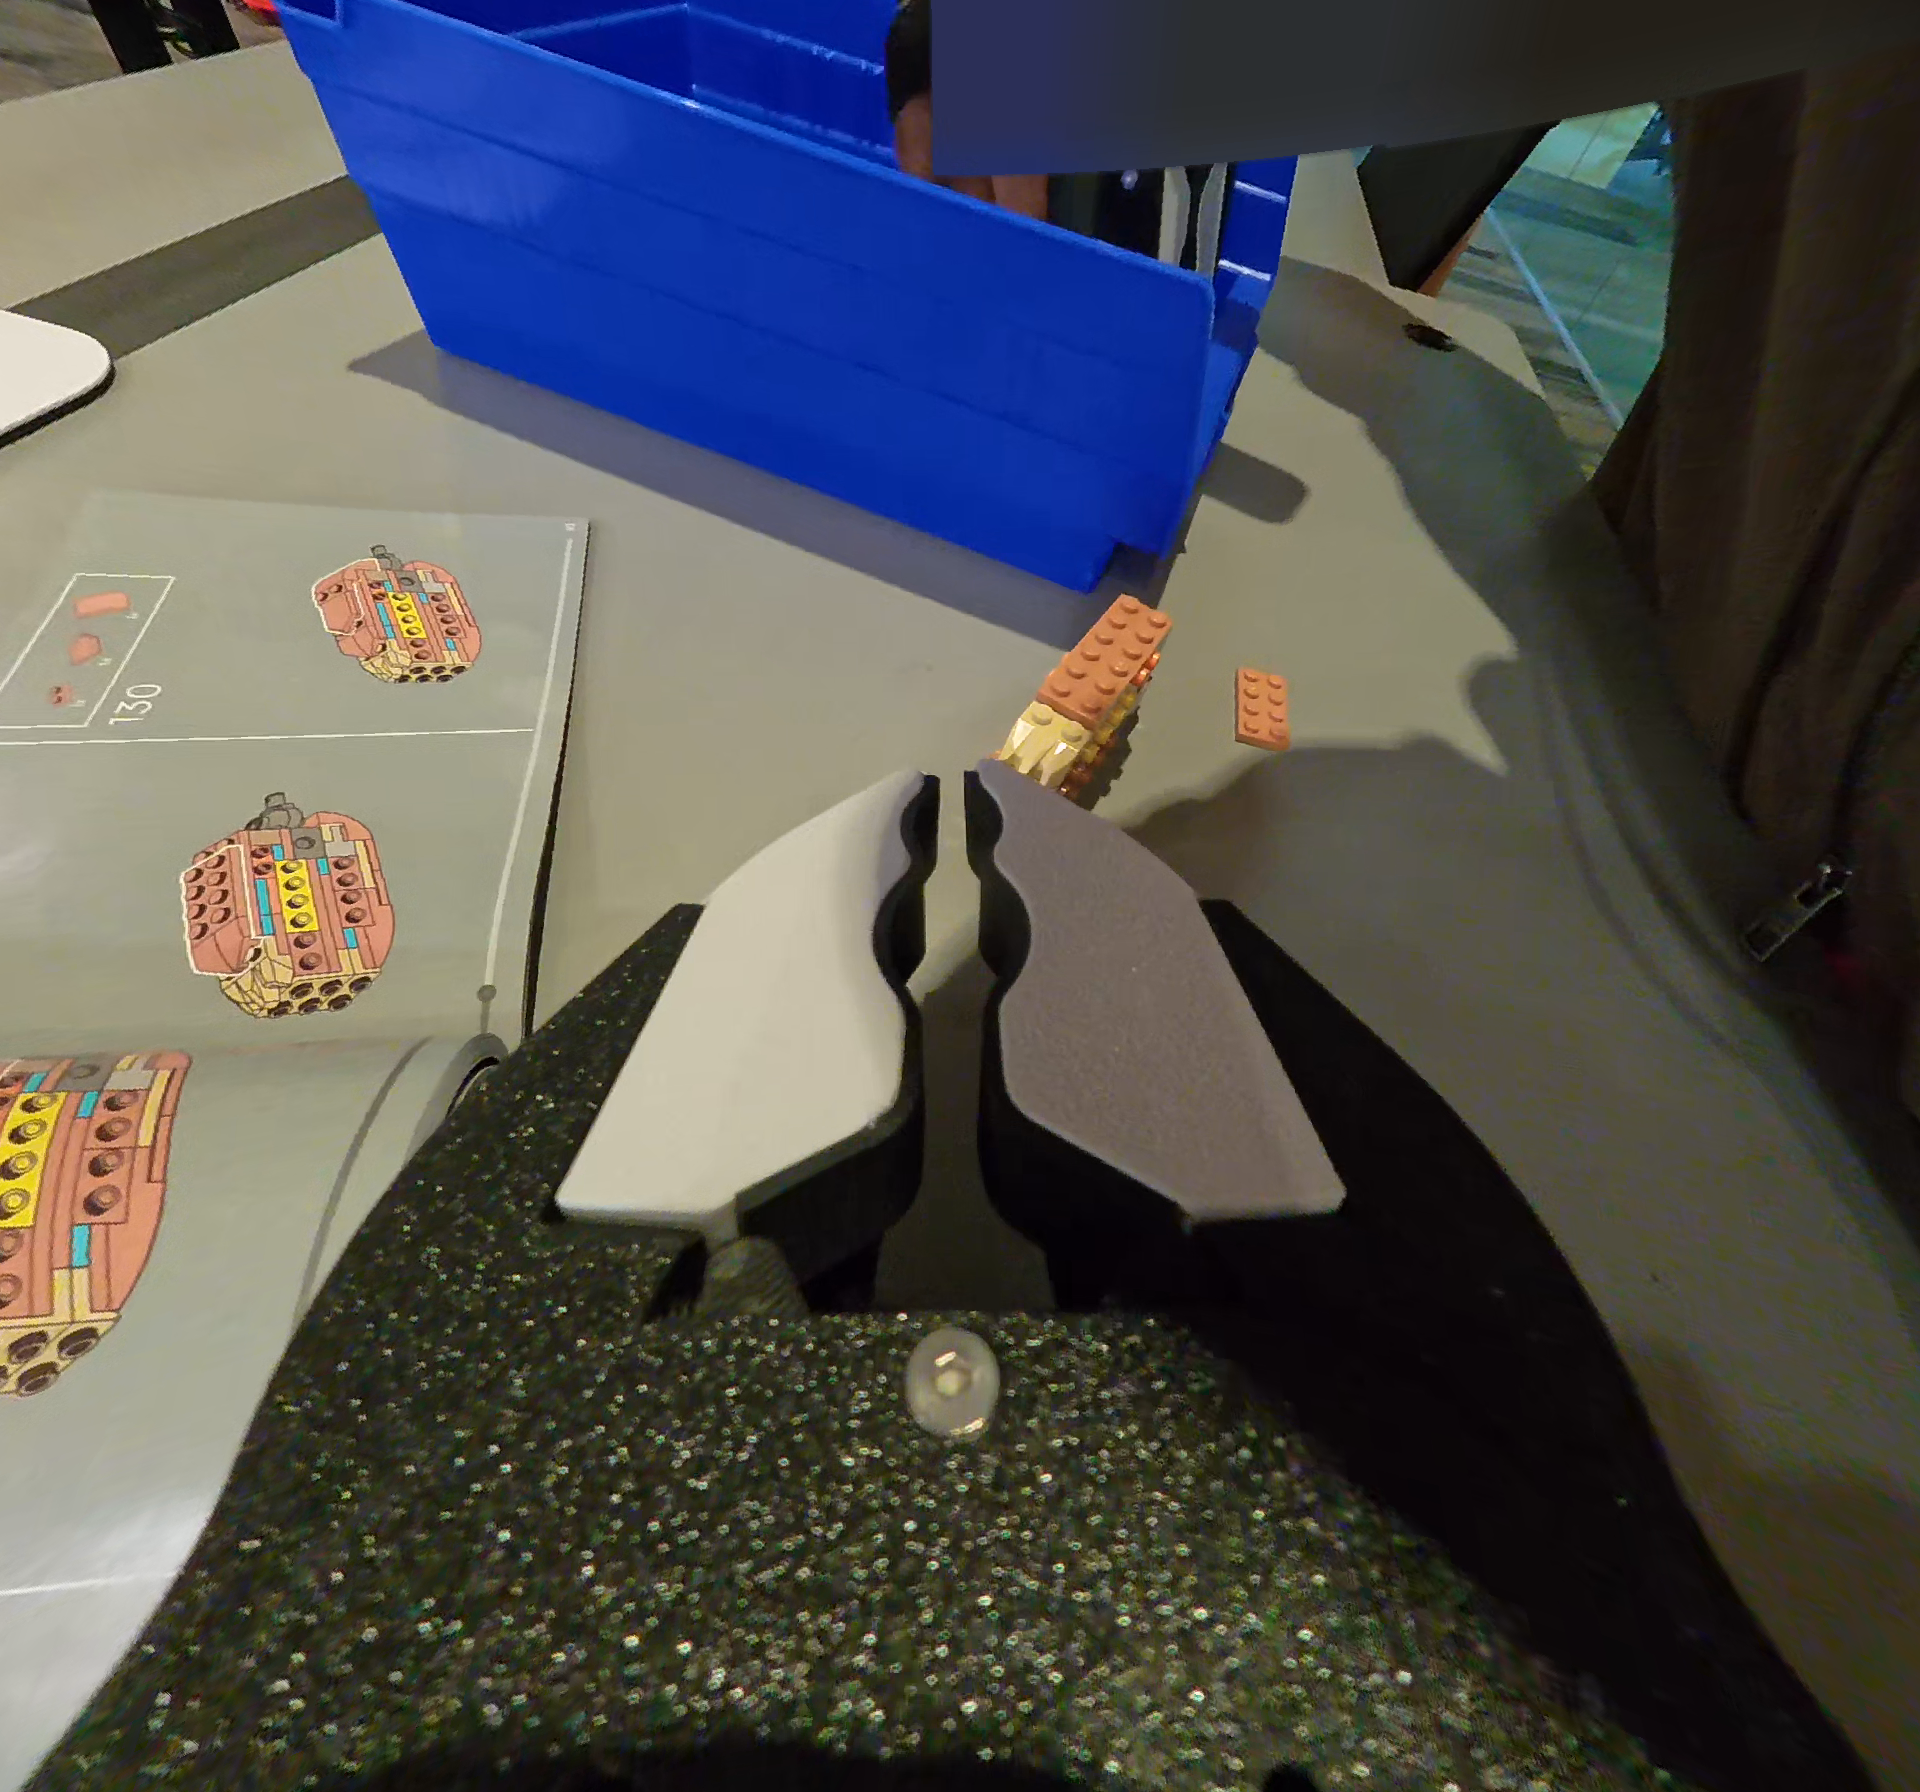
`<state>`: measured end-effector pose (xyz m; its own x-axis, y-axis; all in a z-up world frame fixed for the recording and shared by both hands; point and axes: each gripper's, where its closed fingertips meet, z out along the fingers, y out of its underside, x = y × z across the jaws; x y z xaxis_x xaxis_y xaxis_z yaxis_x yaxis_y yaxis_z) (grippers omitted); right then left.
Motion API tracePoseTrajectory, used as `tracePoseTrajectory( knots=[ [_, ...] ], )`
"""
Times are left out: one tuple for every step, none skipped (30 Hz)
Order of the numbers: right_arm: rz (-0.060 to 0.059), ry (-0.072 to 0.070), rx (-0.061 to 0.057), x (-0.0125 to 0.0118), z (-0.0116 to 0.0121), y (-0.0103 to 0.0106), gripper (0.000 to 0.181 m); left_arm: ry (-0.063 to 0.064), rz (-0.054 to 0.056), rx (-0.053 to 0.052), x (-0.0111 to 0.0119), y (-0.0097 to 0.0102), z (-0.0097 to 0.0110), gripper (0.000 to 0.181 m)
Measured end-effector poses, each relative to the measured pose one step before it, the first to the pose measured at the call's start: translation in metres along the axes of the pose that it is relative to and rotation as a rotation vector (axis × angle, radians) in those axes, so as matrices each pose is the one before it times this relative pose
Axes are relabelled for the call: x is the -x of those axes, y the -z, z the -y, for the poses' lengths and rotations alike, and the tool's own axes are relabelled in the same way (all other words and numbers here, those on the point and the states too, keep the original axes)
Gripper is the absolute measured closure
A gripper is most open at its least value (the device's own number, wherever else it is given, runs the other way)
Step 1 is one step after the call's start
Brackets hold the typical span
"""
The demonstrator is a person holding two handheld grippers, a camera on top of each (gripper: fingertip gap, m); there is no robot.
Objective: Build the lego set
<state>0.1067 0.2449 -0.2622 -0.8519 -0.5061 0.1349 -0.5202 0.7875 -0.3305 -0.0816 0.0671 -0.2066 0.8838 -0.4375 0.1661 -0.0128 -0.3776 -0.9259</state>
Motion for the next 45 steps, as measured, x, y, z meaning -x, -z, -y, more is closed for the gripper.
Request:
tracePoseTrajectory(
  knots=[
    [-0.0114,-0.0099,-0.0006,-0.00102,-0.00029,0.00006,0.166,0.0015,0.0002,-0.0017,0.00022,0.00015,0.00018,0.177],
    [-0.0122,-0.0061,0.0049,-0.00134,-0.00091,0.00032,0.166,0.0014,-0.0005,-0.0019,0.00001,0.00017,0.00017,0.177],
    [-0.0127,-0.0050,0.0084,-0.00175,-0.00128,0.00082,0.166,0.0014,-0.0002,-0.0020,0.00017,0.00016,0.00032,0.177],
    [-0.0106,-0.0096,0.0038,-0.00190,-0.00095,0.00140,0.166,0.0015,0.0002,-0.0017,0.00023,0.00015,0.00018,0.177],
    [-0.0097,-0.0156,-0.0017,-0.00201,-0.00030,0.00219,0.166,0.0011,-0.0001,-0.0011,0.00011,0.00018,0.00020,0.177],
    [-0.0108,-0.0185,-0.0004,-0.00247,-0.00057,0.00286,0.167,0.0003,0.0001,-0.0006,0.00008,0.00001,0.00007,0.177],
    [-0.0155,-0.0189,0.0029,-0.00341,-0.00120,0.00375,0.167,-0.0010,0.0005,-0.0002,0.00000,0.00002,-0.00001,0.177],
    [-0.0231,-0.0219,0.0018,-0.00491,-0.00088,0.00464,0.167,-0.0029,0.0004,-0.0008,-0.00022,-0.00002,0.00022,0.177],
    [-0.0276,-0.0282,-0.0013,-0.00588,-0.00018,0.00530,0.167,-0.0050,-0.0004,-0.0026,-0.00035,0.00019,0.00030,0.177],
    [-0.0306,-0.0288,-0.0008,-0.00640,0.00056,0.00595,0.167,-0.0069,-0.0004,-0.0043,-0.00059,0.00037,0.00057,0.177],
    [-0.0384,-0.0245,0.0061,-0.00755,0.00082,0.00657,0.167,-0.0096,0.0007,-0.0069,-0.00055,0.00050,0.00087,0.177],
    [-0.0483,-0.0213,0.0077,-0.00908,0.00207,0.00698,0.167,-0.0114,0.0021,-0.0100,-0.00051,0.00079,0.00141,0.177],
    [-0.0569,-0.0213,0.0037,-0.01042,0.00447,0.00753,0.167,-0.0107,0.0012,-0.0097,-0.00076,0.00076,0.00140,0.177],
    [-0.0625,-0.0210,0.0030,-0.01129,0.00661,0.00735,0.166,-0.0074,-0.0009,-0.0101,-0.00121,0.00088,0.00176,0.177],
    [-0.0700,-0.0175,0.0058,-0.01212,0.00823,0.00684,0.167,-0.0013,-0.0036,-0.0117,-0.00161,0.00073,0.00269,0.177],
    [-0.0774,-0.0121,0.0098,-0.01258,0.00937,0.00541,0.167,0.0025,-0.0073,-0.0171,-0.00262,0.00088,0.00458,0.176],
    [-0.0754,-0.0059,0.0155,-0.01128,0.00972,0.00371,0.167,0.0011,-0.0138,-0.0259,-0.00438,0.00124,0.00683,0.176],
    [-0.0742,0.0043,0.0168,-0.00950,0.01058,0.00163,0.167,-0.0006,-0.0174,-0.0342,-0.00561,0.00125,0.00865,0.176],
    [-0.0751,0.0123,0.0125,-0.00803,0.01166,-0.00020,0.167,0.0016,-0.0202,-0.0353,-0.00637,0.00107,0.00920,0.176],
    [-0.0734,0.0136,0.0082,-0.00648,0.01244,-0.00218,0.167,0.0023,-0.0255,-0.0319,-0.00751,0.00066,0.00888,0.176],
    [-0.0741,0.0181,0.0083,-0.00516,0.01257,-0.00381,0.167,0.0026,-0.0282,-0.0280,-0.00812,0.00023,0.00796,0.176],
    [-0.0709,0.0268,0.0074,-0.00326,0.01262,-0.00503,0.167,0.0054,-0.0331,-0.0222,-0.00890,-0.00024,0.00664,0.175],
    [-0.0687,0.0318,0.0062,-0.00181,0.01278,-0.00602,0.166,0.0128,-0.0420,-0.0155,-0.00988,-0.00068,0.00494,0.174],
    [-0.0682,0.0279,0.0063,-0.00112,0.01269,-0.00685,0.167,0.0208,-0.0451,-0.0094,-0.00985,-0.00121,0.00313,0.172],
    [-0.0665,0.0164,-0.0005,-0.00063,0.01344,-0.00720,0.167,0.0230,-0.0314,-0.0006,-0.00734,-0.00138,0.00120,0.171],
    [-0.0591,0.0054,-0.0056,0.00075,0.01373,-0.00753,0.167,0.0193,-0.0068,0.0080,-0.00363,-0.00056,-0.00129,0.169],
    [-0.0558,0.0005,-0.0028,0.00160,0.01256,-0.00766,0.167,0.0164,0.0014,0.0189,-0.00234,0.00082,-0.00418,0.167],
    [-0.0527,-0.0001,0.0019,0.00245,0.01090,-0.00740,0.167,0.0135,0.0016,0.0209,-0.00195,0.00236,-0.00614,0.165],
    [-0.0429,-0.0002,0.0013,0.00402,0.00959,-0.00672,0.167,0.0145,0.0096,0.0145,-0.00044,0.00389,-0.00724,0.164],
    [-0.0338,-0.0036,0.0034,0.00523,0.00784,-0.00635,0.167,0.0205,0.0097,0.0118,0.00024,0.00442,-0.00797,0.164],
    [-0.0331,-0.0114,0.0038,0.00509,0.00648,-0.00583,0.167,0.0246,-0.0052,0.0104,-0.00121,0.00371,-0.00765,0.163],
    [-0.0268,-0.0198,-0.0024,0.00560,0.00602,-0.00503,0.167,0.0230,-0.0160,0.0090,-0.00275,0.00236,-0.00619,0.163],
    [-0.0153,-0.0227,-0.0034,0.00662,0.00500,-0.00461,0.167,0.0063,-0.0120,0.0094,-0.00261,0.00087,-0.00404,0.162],
    [-0.0075,-0.0203,-0.0018,0.00650,0.00370,-0.00410,0.167,-0.0152,-0.0019,0.0054,-0.00189,-0.00020,-0.00187,0.161],
    [-0.0036,-0.0186,-0.0031,0.00557,0.00302,-0.00346,0.167,-0.0210,0.0056,0.0019,-0.00055,-0.00097,-0.00023,0.160],
    [-0.0003,-0.0171,-0.0031,0.00431,0.00224,-0.00294,0.167,-0.0102,0.0064,0.0048,0.00043,-0.00138,0.00008,0.160],
    [-0.0051,-0.0131,-0.0028,0.00220,0.00140,-0.00223,0.167,-0.0004,0.0032,0.0096,0.00051,-0.00147,-0.00082,0.160],
    [-0.0086,-0.0105,-0.0019,0.00068,0.00068,-0.00177,0.167,-0.0022,0.0007,0.0106,0.00011,-0.00138,-0.00143,0.160],
    [-0.0038,-0.0124,-0.0013,0.00069,-0.00012,-0.00162,0.167,-0.0051,-0.0021,0.0077,-0.00084,-0.00117,-0.00135,0.160],
    [-0.0012,-0.0149,-0.0033,0.00086,-0.00028,-0.00138,0.167,-0.0034,-0.0025,0.0045,-0.00073,-0.00108,-0.00110,0.160],
    [-0.0032,-0.0140,-0.0058,0.00067,-0.00014,-0.00099,0.167,0.0002,0.0008,0.0042,0.00017,-0.00124,-0.00122,0.160],
    [0.0001,-0.0112,-0.0064,0.00122,-0.00033,-0.00077,0.167,0.0012,0.0066,0.0065,0.00145,-0.00114,-0.00131,0.161],
    [0.0040,-0.0060,-0.0044,0.00202,-0.00053,-0.00094,0.167,-0.0013,0.0128,0.0031,0.00256,-0.00081,-0.00082,0.162],
    [0.0007,0.0005,-0.0018,0.00182,-0.00101,-0.00070,0.167,-0.0019,0.0140,-0.0025,0.00284,-0.00029,-0.00012,0.164],
    [-0.0036,0.0034,0.0015,0.00091,-0.00128,-0.00049,0.167,0.0003,0.0129,-0.0051,0.00279,0.00009,0.00040,0.168]
  ],
)
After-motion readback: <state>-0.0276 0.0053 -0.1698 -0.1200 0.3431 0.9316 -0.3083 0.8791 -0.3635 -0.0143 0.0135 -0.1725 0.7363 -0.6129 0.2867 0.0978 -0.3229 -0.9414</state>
